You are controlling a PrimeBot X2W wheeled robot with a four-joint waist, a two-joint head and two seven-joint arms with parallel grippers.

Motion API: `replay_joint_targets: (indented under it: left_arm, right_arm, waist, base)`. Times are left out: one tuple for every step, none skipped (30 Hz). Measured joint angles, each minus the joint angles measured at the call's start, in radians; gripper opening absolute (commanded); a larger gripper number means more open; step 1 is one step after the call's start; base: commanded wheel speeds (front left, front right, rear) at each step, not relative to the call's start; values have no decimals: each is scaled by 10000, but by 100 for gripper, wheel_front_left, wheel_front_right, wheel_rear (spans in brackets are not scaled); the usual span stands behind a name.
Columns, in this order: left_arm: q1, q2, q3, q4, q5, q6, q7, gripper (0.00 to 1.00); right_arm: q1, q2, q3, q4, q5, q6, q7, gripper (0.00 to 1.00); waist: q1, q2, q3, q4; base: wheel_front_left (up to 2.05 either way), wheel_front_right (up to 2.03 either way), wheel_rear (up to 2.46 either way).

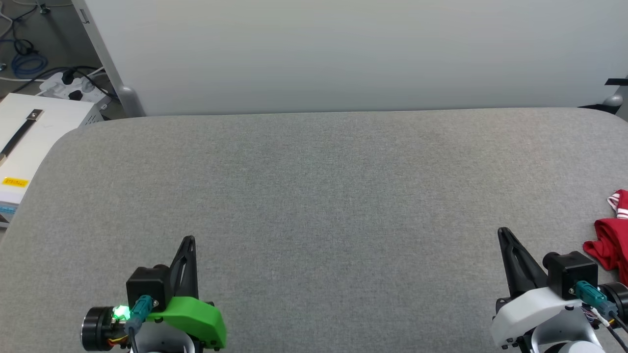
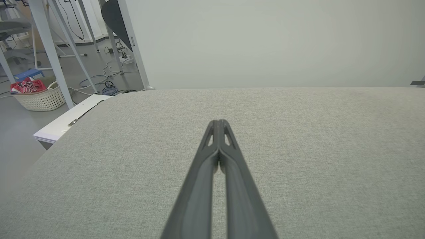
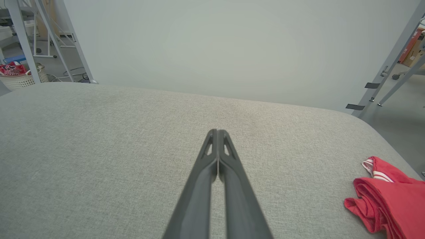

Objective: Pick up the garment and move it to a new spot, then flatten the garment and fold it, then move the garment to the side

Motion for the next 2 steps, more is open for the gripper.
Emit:
replay_joint_targets:
  left_arm:
    - [-4,-6,4,-15,31,0,6,0]
    - [-6,-10,8,-33,40,0,13,0]
  right_arm:
    - [-8,4,0,13,-10,0,0,0]
    - [-16,6,0,25,-17,0,2,0]
  waist:
    - [0,0,1,2]
    - [0,0,2,4]
  base:
    - [0,0,0]
    - [0,0,0]
